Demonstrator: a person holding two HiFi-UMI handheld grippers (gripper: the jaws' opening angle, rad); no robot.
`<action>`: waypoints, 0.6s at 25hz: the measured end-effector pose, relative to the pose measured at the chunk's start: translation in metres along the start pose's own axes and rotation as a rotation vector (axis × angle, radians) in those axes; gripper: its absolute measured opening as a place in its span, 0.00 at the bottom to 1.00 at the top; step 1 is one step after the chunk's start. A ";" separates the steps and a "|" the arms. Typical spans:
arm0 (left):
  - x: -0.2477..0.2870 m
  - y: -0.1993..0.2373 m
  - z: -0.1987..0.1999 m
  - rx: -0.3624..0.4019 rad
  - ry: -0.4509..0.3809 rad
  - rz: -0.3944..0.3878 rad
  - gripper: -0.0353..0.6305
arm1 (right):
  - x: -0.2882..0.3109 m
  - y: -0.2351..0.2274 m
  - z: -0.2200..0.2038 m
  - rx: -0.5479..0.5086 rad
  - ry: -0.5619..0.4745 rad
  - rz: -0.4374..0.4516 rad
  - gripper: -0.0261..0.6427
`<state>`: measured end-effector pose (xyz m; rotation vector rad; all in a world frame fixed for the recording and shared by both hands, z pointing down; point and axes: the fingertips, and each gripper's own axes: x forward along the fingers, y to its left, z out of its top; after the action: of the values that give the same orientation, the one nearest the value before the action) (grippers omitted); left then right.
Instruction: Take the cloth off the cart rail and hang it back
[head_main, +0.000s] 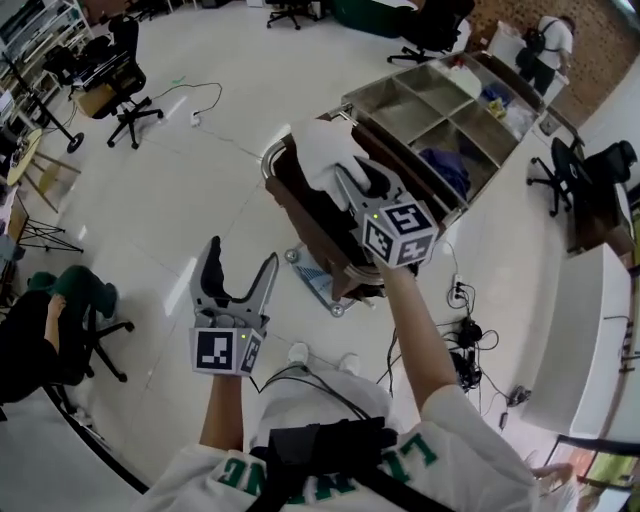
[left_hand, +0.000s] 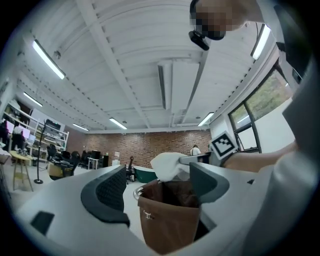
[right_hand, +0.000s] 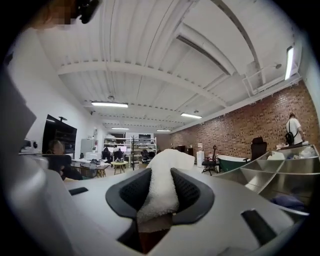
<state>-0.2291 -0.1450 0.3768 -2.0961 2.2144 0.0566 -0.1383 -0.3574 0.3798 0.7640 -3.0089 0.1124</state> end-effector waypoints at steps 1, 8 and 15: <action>-0.003 0.007 0.000 0.007 0.007 0.013 0.64 | 0.024 -0.003 -0.001 0.010 0.005 0.002 0.22; -0.018 0.036 -0.015 0.005 0.053 0.073 0.64 | 0.177 -0.036 -0.034 0.022 0.130 -0.046 0.22; -0.033 0.054 -0.016 0.005 0.064 0.135 0.64 | 0.212 -0.067 -0.113 0.077 0.337 -0.184 0.28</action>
<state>-0.2816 -0.1105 0.3940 -1.9697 2.3883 -0.0069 -0.2909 -0.5075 0.5078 0.9202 -2.6180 0.3179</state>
